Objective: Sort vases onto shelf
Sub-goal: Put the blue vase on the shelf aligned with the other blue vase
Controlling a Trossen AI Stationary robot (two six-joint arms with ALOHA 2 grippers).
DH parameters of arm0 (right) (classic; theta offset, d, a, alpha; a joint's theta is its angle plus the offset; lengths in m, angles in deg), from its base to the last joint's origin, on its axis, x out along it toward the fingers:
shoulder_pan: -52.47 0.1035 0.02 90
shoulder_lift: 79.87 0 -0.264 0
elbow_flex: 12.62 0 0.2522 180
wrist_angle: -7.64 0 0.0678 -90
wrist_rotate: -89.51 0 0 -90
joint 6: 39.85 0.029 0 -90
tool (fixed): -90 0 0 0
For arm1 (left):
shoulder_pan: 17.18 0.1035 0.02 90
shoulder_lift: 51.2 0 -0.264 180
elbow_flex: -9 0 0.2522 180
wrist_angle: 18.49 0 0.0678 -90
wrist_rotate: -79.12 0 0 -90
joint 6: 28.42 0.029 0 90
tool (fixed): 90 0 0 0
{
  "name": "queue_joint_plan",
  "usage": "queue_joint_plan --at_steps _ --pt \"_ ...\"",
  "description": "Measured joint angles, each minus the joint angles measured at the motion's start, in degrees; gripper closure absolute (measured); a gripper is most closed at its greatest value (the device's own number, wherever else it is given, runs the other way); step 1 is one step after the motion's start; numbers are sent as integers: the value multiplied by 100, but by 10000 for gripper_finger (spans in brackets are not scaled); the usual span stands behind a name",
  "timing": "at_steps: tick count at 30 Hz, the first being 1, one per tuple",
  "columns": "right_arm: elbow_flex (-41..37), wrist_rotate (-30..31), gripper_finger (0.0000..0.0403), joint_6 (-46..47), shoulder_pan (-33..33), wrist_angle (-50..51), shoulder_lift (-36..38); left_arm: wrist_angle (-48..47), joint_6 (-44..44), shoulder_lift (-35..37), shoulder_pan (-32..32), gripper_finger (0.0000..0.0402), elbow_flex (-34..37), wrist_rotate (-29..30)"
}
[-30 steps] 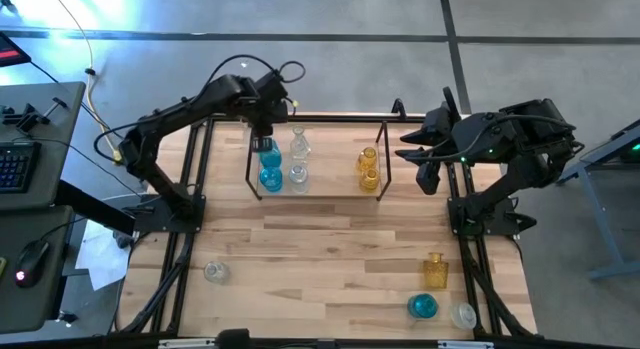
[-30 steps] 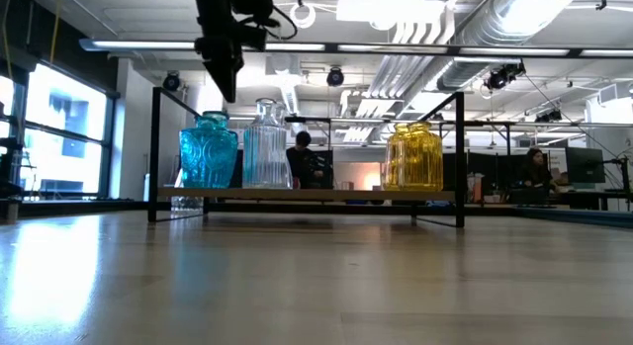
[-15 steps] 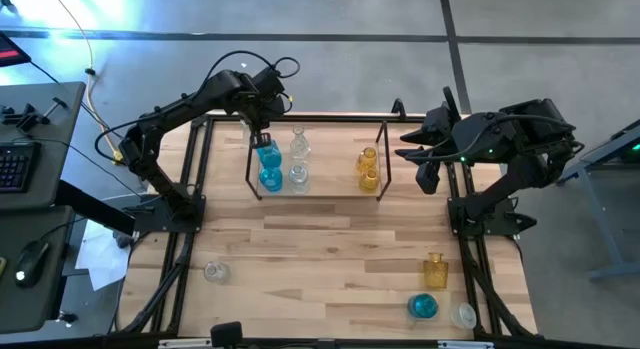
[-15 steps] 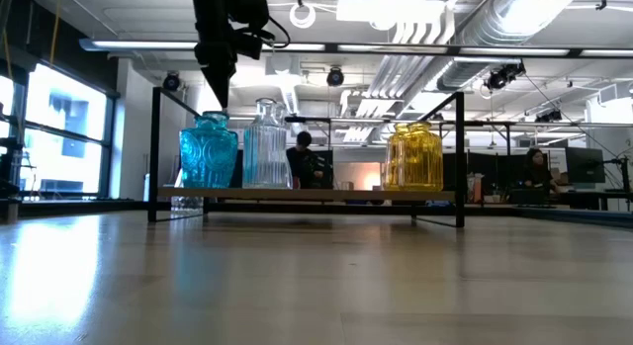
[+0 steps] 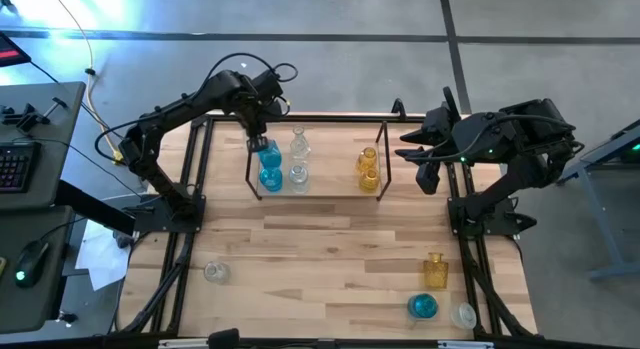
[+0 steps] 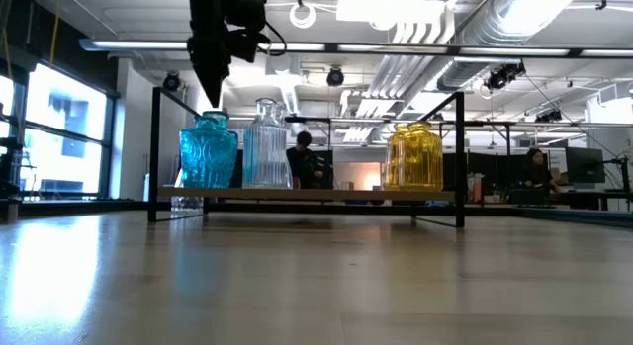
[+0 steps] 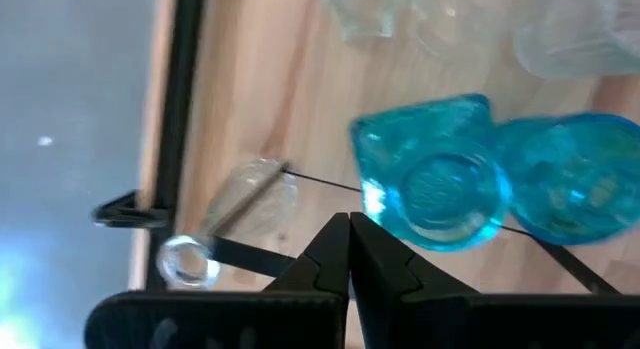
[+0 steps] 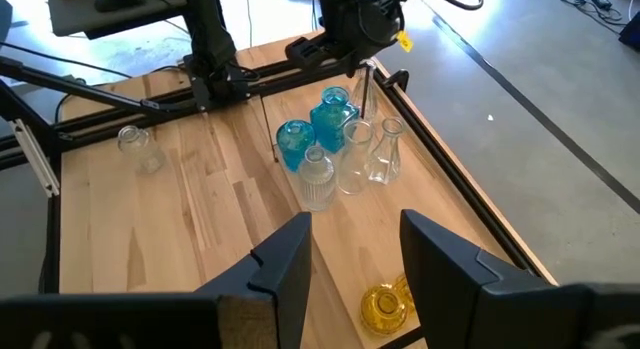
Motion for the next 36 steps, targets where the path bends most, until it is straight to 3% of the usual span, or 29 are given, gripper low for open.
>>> queue_joint_plan --at_steps 16,21,27,36 --pt "0 -2 267 -21 1 0 0 -37 -282 -60 -45 401 0 -59" --pt "0 -2 267 -21 0 0 0 -2 -442 -60 -2 401 0 -422" --pt "0 -2 267 -18 0 0 0 182 -437 -60 -4 401 0 4" --pt "0 -2 267 -18 0 -2 0 455 -909 -186 -60 401 0 150"
